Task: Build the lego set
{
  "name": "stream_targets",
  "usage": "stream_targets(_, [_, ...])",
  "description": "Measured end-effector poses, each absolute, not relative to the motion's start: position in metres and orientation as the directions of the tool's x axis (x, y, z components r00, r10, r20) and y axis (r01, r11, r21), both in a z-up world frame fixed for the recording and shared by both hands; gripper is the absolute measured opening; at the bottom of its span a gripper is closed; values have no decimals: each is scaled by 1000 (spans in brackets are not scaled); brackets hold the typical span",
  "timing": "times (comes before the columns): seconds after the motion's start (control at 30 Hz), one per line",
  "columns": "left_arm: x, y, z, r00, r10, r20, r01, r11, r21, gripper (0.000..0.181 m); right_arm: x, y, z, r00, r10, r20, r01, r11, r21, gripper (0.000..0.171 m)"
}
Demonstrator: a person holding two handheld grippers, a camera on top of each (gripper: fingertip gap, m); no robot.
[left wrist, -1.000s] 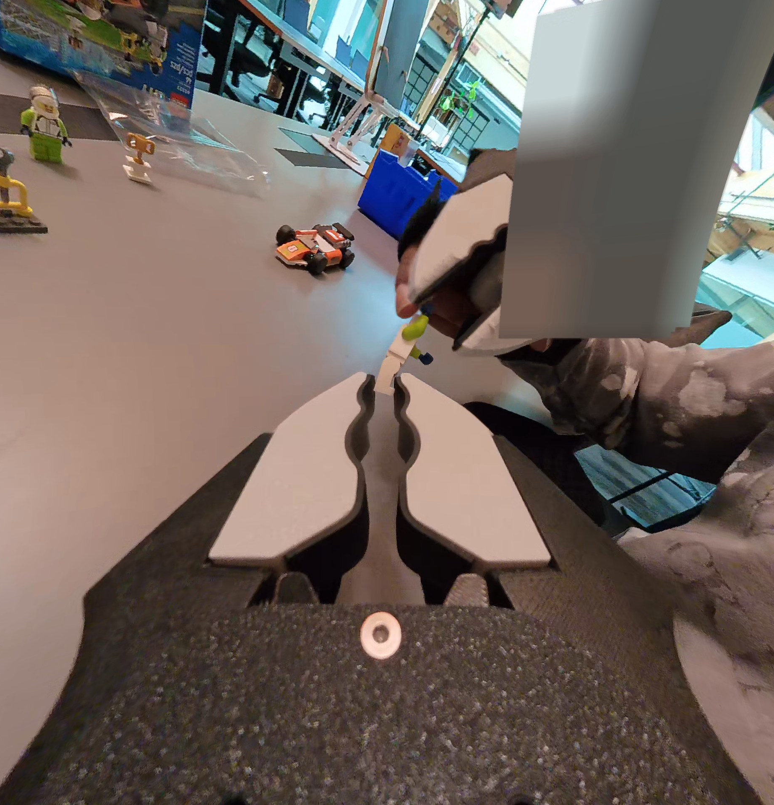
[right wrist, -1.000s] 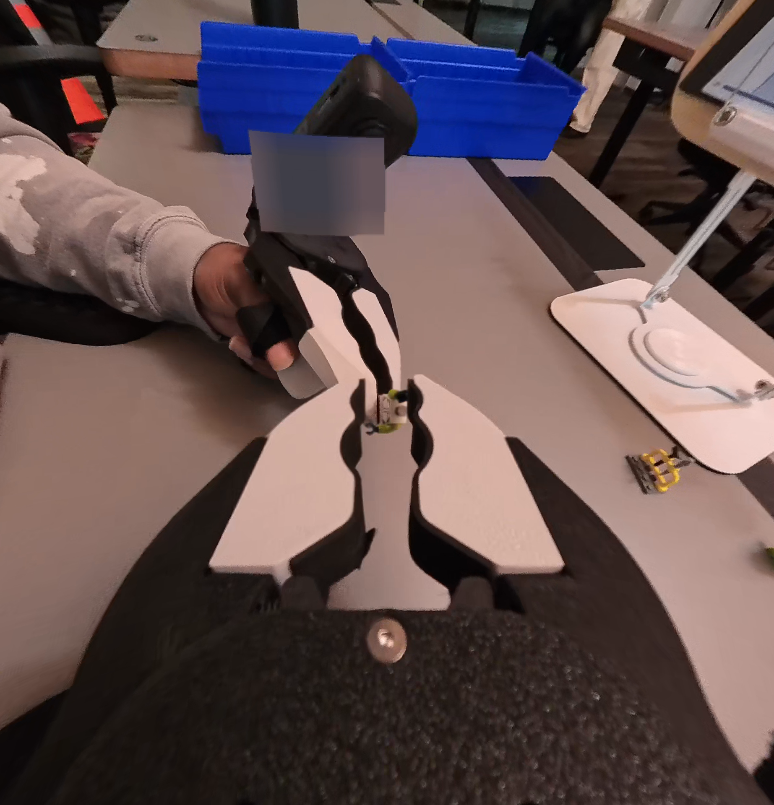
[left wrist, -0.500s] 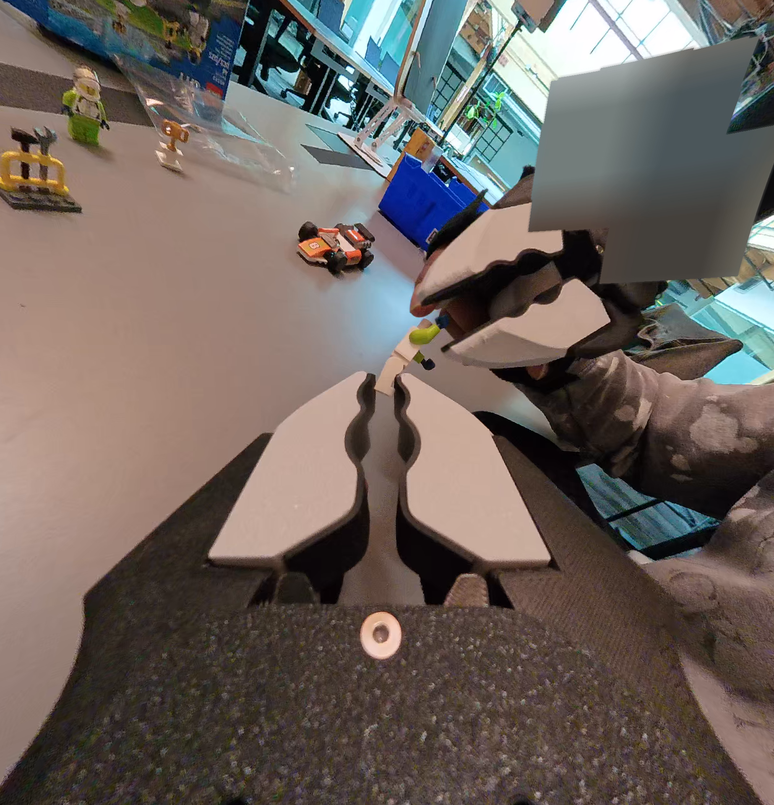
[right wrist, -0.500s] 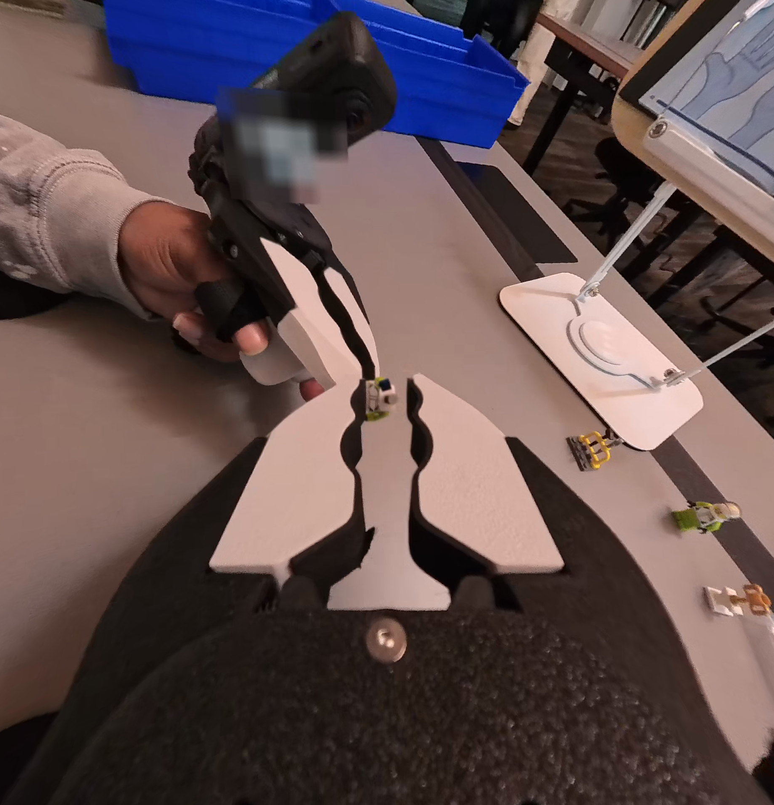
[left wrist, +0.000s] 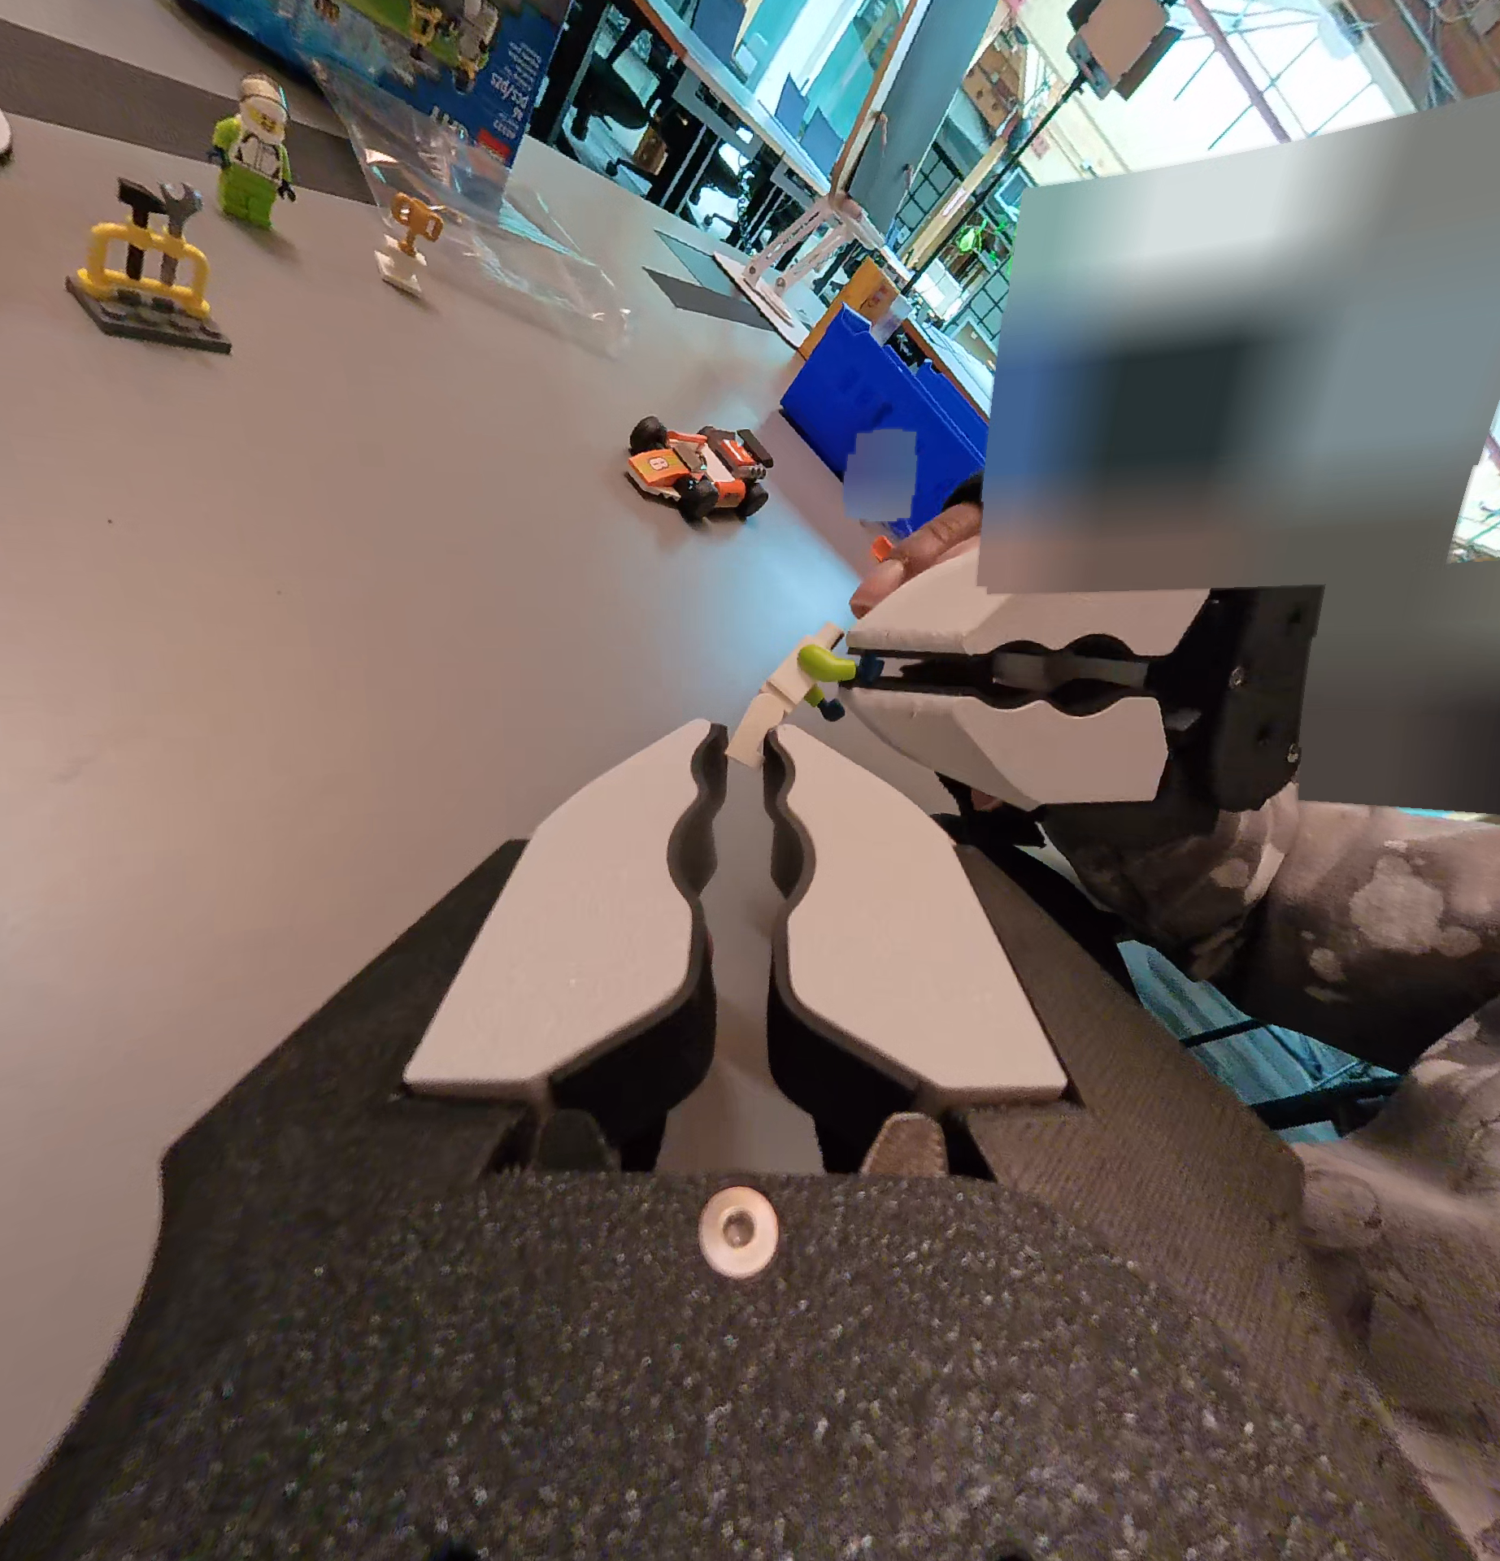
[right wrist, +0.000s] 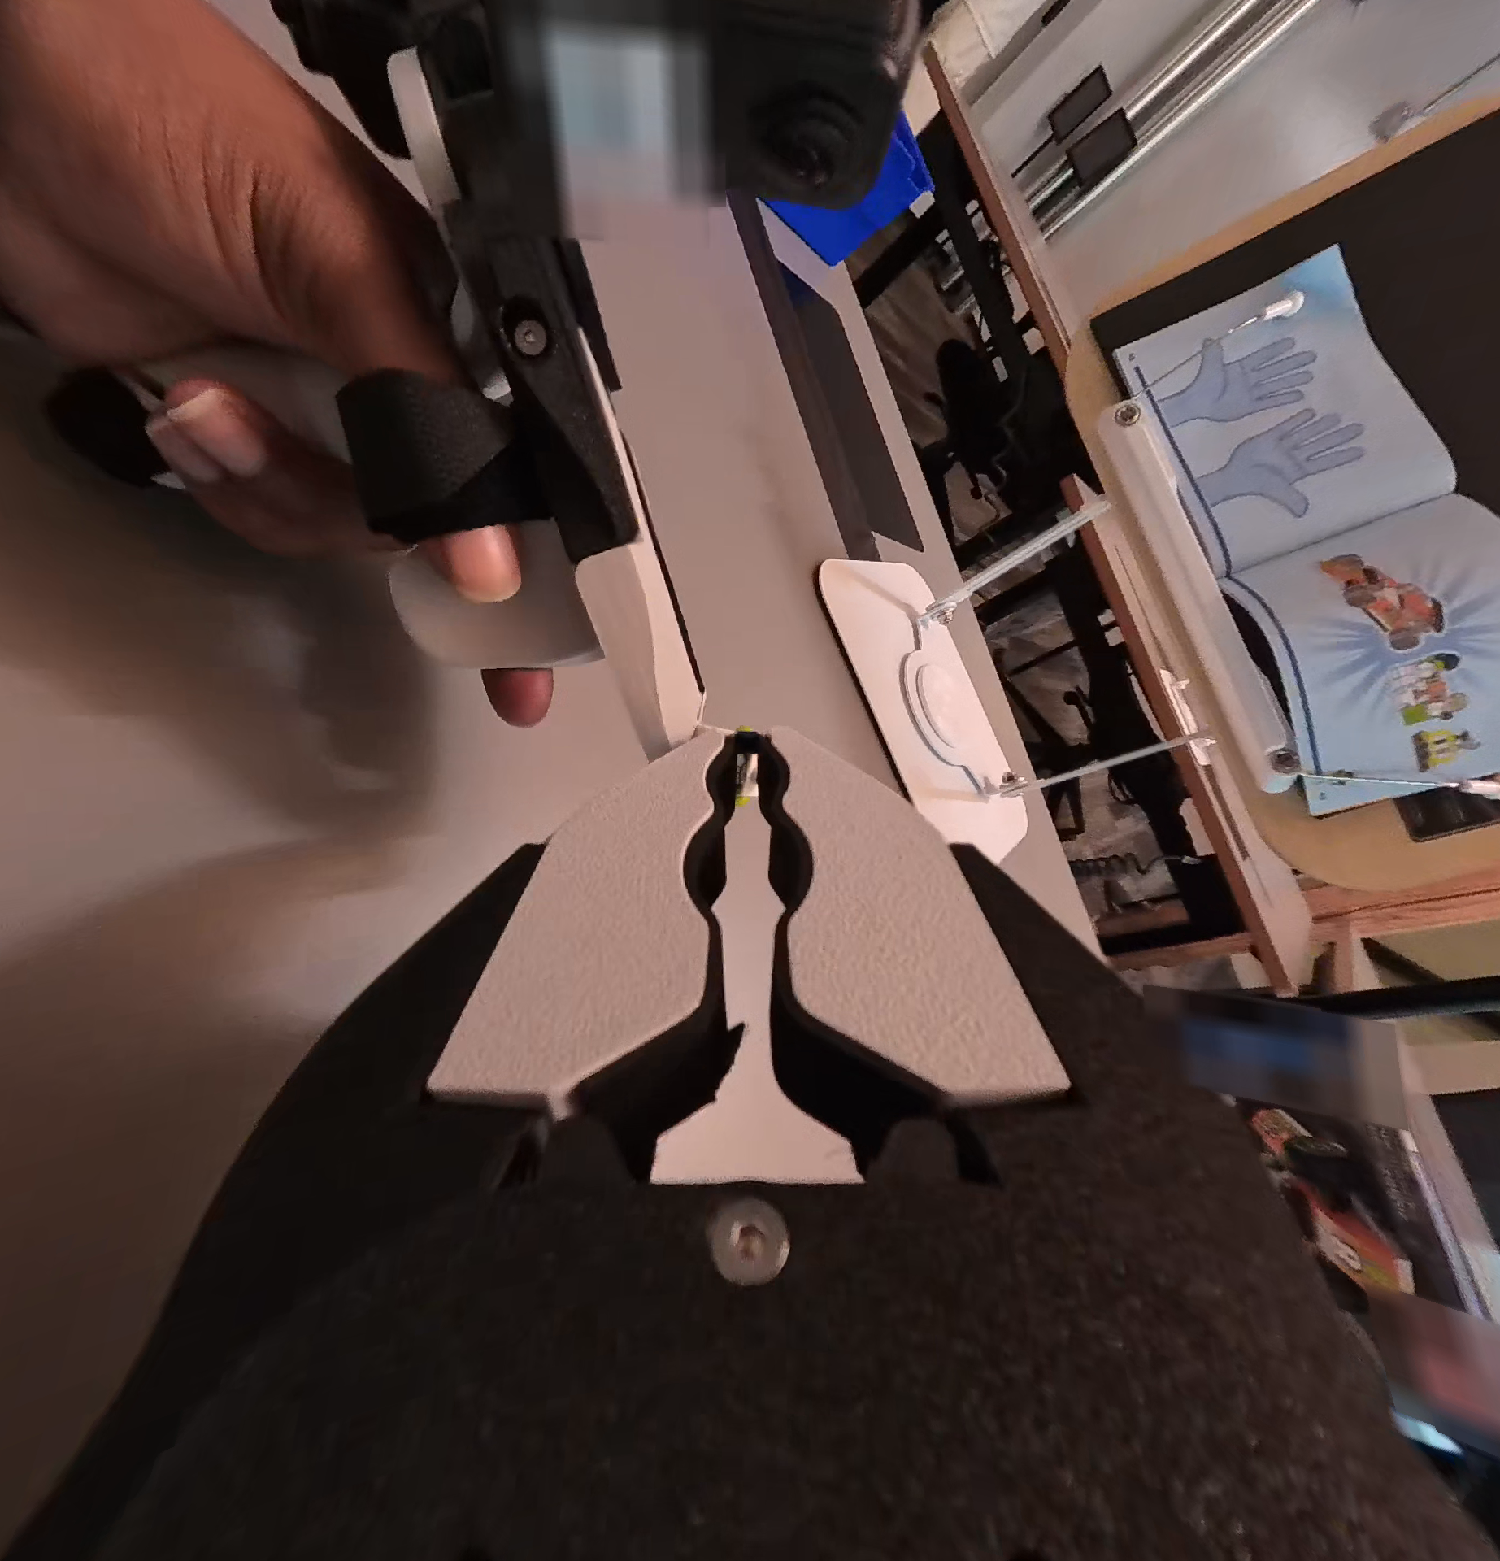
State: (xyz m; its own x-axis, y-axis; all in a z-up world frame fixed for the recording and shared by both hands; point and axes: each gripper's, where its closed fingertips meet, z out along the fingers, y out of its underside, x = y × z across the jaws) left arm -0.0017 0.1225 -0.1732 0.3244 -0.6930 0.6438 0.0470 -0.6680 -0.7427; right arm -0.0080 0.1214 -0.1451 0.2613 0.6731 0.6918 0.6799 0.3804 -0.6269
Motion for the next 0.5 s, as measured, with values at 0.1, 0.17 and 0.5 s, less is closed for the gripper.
stream_targets(0.1, [-2, 123, -169, 305, -693, 653, 69, -668, -741, 9, -7, 119, -137, 311, 737, 601, 601, 337, -725, 7])
stream_targets(0.17, [-5, 125, -166, 290, -681, 673, 94, -679, -728, 9, -4, 113, -128, 324, 793, 516, 510, 314, -801, 12])
stream_targets(0.5, [-4, 123, -161, 180, -605, 776, 155, -761, -629, 9, -3, 115, -146, 318, 623, 715, 625, 429, -652, 15])
